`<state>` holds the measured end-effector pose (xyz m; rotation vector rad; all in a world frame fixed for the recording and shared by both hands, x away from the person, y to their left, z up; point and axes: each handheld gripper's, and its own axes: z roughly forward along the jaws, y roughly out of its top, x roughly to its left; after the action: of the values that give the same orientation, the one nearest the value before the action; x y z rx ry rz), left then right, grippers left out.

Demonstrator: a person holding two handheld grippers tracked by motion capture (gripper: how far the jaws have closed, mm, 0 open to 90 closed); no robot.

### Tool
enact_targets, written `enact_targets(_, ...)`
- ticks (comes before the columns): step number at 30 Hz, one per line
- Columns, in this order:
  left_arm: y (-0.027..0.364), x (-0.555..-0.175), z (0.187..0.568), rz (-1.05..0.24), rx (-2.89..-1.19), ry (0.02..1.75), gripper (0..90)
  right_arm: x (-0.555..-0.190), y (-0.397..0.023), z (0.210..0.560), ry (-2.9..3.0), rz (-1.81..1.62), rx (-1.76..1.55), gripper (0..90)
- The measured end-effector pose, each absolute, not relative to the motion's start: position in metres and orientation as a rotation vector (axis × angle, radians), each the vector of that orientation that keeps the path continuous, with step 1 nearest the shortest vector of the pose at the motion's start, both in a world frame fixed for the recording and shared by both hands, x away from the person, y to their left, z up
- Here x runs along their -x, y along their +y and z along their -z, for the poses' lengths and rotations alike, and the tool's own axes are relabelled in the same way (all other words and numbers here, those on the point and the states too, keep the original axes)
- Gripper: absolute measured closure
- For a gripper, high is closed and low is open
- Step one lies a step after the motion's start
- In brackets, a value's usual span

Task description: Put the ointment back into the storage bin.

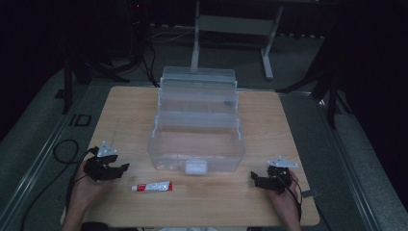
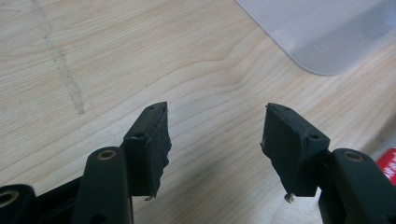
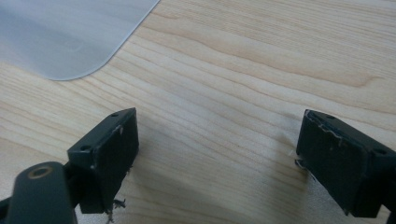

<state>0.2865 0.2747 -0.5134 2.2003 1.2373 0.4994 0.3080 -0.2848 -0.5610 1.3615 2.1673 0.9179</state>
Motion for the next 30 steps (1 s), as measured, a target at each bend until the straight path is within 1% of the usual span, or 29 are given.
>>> enact_targets(20, 0.255, -0.286, 0.496, -0.476, -2.407, 1.053, 39.8, -0.308, -0.285, 0.561, 2.169, -0.920, -1.357, 12.8)
enact_targets(30, 0.243, -0.287, 0.489, -0.439, -2.482, 0.953, 40.2, -0.308, -0.285, 0.561, 2.171, -0.920, -1.354, 12.8)
